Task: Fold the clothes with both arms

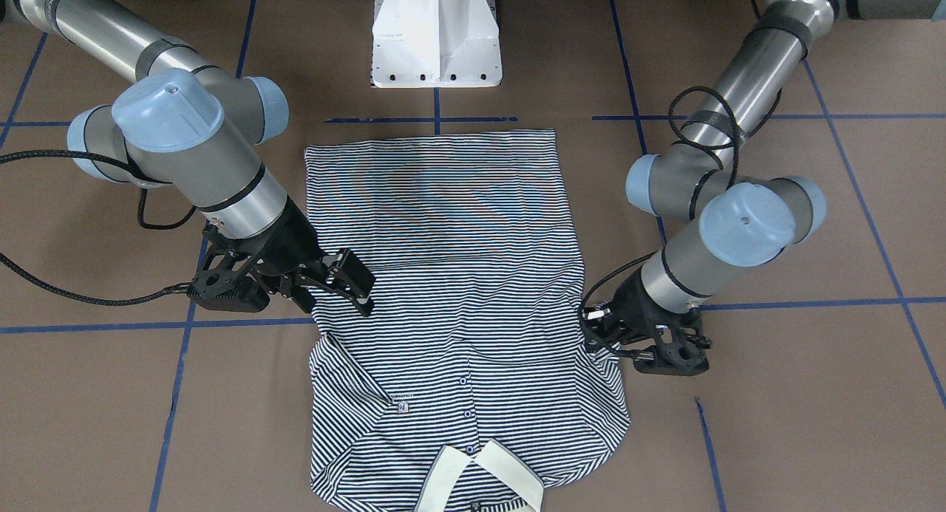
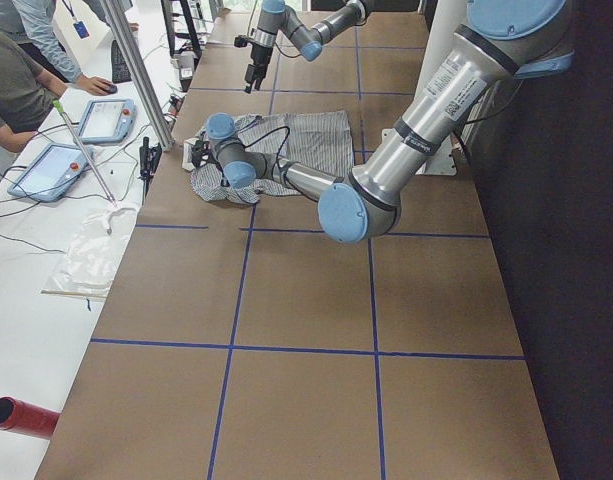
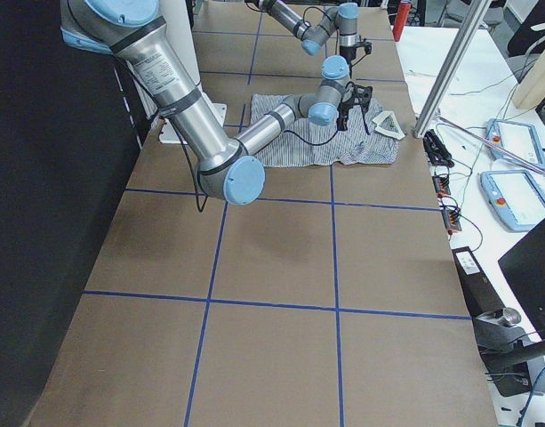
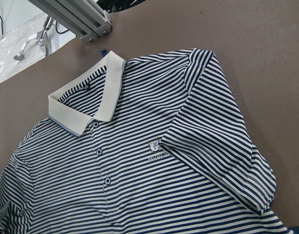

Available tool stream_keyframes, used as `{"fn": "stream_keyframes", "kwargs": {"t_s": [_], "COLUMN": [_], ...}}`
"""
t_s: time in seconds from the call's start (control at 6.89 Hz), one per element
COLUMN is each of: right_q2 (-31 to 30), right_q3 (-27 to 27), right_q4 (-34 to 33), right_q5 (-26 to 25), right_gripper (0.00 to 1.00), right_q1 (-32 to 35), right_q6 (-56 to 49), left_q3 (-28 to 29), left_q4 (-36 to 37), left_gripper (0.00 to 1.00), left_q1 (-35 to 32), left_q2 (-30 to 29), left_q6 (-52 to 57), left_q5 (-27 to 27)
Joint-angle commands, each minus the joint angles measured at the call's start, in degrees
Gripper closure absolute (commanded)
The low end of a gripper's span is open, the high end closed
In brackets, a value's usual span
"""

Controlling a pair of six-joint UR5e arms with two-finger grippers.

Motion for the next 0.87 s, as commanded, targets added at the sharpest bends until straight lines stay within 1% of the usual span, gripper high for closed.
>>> {"fn": "stream_keyframes", "kwargs": {"t_s": [0.0,0.15,0.29,0.44,0.58,0.73], "right_q2": [-0.04,-0.04,-0.04,-0.13,-1.61,-5.54], "right_q3": [-0.21,-0.21,-0.29,-0.21,0.66,4.15], "right_q4": [-0.02,-0.02,-0.02,-0.02,-0.2,-0.37], "right_q5": [0.03,-0.06,-0.06,-0.06,0.03,-0.4], "right_gripper": [0.0,0.0,0.0,0.0,0.0,0.0], "right_q1": [-0.06,0.02,-0.06,-0.24,-0.41,-2.07], "right_q6": [-0.07,0.02,0.02,0.19,0.8,0.98], "left_q3": [7.41,8.58,9.37,8.6,3.02,-6.17], "left_q4": [-0.46,-0.63,-0.72,-0.81,-0.72,-0.55], "left_gripper": [1.0,1.0,0.81,0.48,0.37,0.34], "left_q1": [3.26,3.44,3.44,3.36,3.44,4.49], "left_q2": [-6.13,-6.41,-6.68,-6.5,-4.94,0.73], "left_q6": [-3.68,-3.69,-3.6,-3.42,-3.86,-3.95], "left_q5": [7.41,8.76,9.9,9.74,9.39,9.3]}}
